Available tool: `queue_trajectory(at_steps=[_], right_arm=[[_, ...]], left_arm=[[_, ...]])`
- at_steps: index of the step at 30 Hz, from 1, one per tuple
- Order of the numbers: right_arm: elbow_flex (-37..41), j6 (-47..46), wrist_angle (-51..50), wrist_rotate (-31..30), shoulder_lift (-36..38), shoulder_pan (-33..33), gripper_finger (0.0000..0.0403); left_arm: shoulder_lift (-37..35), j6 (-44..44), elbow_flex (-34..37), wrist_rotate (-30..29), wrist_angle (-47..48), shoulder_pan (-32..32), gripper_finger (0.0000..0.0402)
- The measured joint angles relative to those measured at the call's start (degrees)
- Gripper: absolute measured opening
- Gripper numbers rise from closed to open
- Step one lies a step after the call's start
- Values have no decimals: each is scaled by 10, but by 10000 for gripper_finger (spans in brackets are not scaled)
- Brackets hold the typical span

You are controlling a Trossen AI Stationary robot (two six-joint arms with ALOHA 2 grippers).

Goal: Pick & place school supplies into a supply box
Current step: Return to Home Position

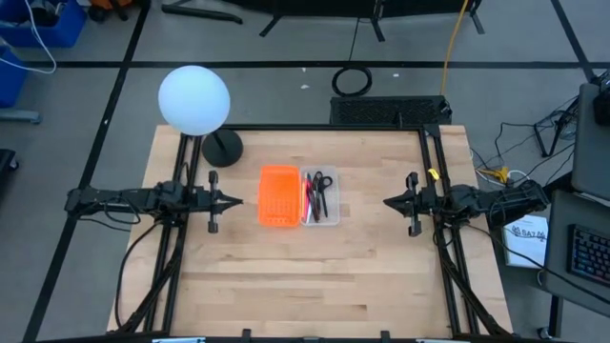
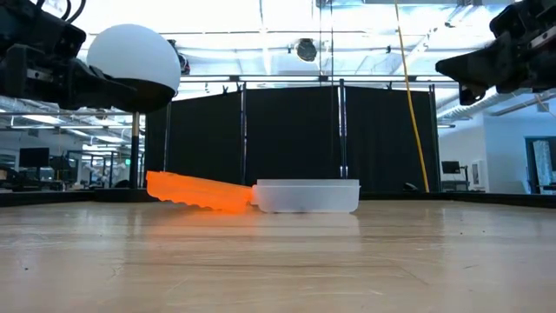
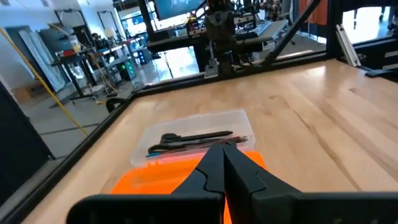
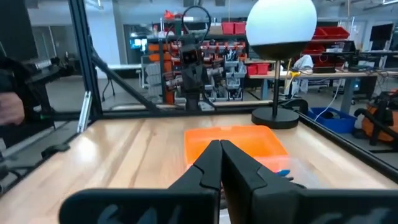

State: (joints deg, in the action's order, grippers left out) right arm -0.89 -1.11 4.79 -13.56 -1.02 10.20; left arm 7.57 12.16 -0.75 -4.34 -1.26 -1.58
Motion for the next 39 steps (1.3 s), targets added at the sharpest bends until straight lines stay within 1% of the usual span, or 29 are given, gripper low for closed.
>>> queue_trajectory(at_steps=[6, 10, 12, 14, 16, 20, 24, 26, 29, 31, 32, 36, 37, 39], right_arm=[[0, 1, 9, -1, 0, 0, 0], [0, -11, 9, 1, 0, 0, 0], [0, -12, 9, 1, 0, 0, 0], [0, -12, 10, 1, 0, 0, 0], [0, -13, 9, 1, 0, 0, 0], [0, -7, 10, 1, 0, 0, 0], [0, 2, 10, 1, 0, 0, 0], [0, -5, 10, 1, 0, 0, 0], [0, -17, 9, 1, 0, 0, 0], [0, -22, 9, 1, 0, 0, 0], [0, -23, 7, 1, 0, 0, 0], [0, -23, 1, 1, 0, 0, 0], [0, -23, -1, 1, 0, 0, 0], [0, -27, -3, 2, 0, 0, 0]], left_arm=[[36, -10, 0, -2, 1, 0, 17], [65, -64, 0, -3, 1, 0, 23], [79, -93, 0, 8, 5, 0, 24], [92, -99, 0, 29, 6, 0, 24], [101, -104, 1, 32, 2, 0, 25], [108, -68, 2, 23, -15, 0, 25], [107, -23, 2, 15, -65, 0, 6], [107, -1, 2, 12, -88, 0, 6], [107, 24, 2, -19, -98, 0, 4], [107, 39, 2, -27, -101, 0, 3], [107, 44, 2, -23, -108, 0, 4], [98, 64, 2, 40, -137, 0, 3], [92, 69, 2, 47, -136, 0, 3], [80, 74, 2, 44, -136, 0, 3]])
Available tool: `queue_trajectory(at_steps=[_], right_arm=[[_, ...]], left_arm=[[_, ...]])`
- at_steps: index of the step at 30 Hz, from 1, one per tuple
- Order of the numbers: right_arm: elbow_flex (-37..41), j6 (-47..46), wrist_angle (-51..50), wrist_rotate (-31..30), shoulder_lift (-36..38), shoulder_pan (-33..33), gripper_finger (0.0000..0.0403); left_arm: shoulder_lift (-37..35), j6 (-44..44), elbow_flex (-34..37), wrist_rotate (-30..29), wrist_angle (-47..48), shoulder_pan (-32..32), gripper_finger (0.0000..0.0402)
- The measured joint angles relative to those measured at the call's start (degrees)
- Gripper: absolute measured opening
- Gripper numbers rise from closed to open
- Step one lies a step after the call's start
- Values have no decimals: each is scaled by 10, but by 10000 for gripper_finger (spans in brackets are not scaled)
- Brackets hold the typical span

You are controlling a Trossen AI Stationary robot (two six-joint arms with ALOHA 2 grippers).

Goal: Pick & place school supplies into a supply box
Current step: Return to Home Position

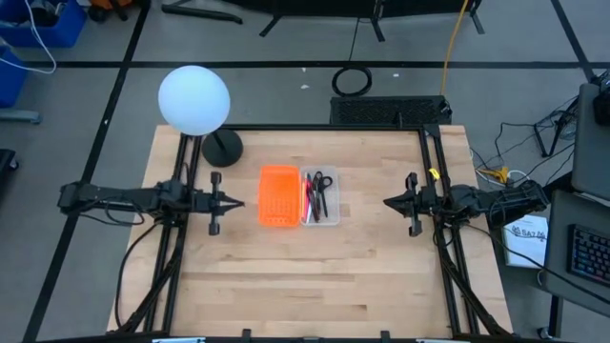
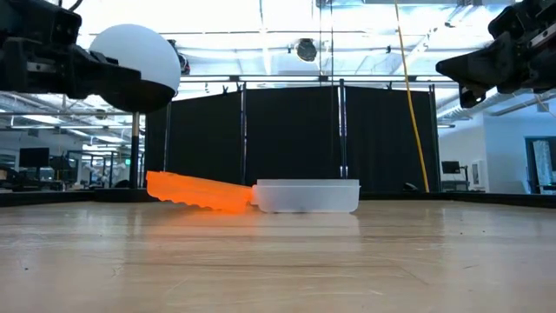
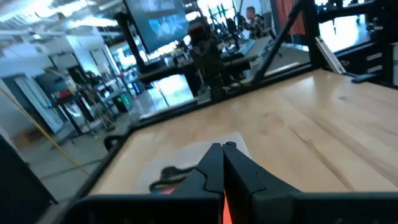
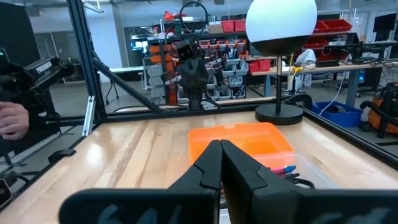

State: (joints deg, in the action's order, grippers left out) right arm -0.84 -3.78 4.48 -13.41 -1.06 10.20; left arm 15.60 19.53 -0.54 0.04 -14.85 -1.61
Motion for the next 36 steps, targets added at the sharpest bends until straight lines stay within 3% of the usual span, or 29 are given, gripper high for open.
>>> queue_trajectory(at_steps=[12, 20, 29, 36], right_arm=[[0, -29, -2, 1, 0, 0, 0], [0, -9, -3, 1, 0, 0, 0], [0, -13, 5, 0, 0, 0, 0], [0, -13, 9, 0, 0, 0, 0]], left_arm=[[-85, 31, 0, -16, 39, 0, 4], [-93, 15, -1, -15, 64, 0, 3], [-92, -71, -1, -19, 94, 0, 39], [-92, -110, -1, -20, 91, 0, 46]])
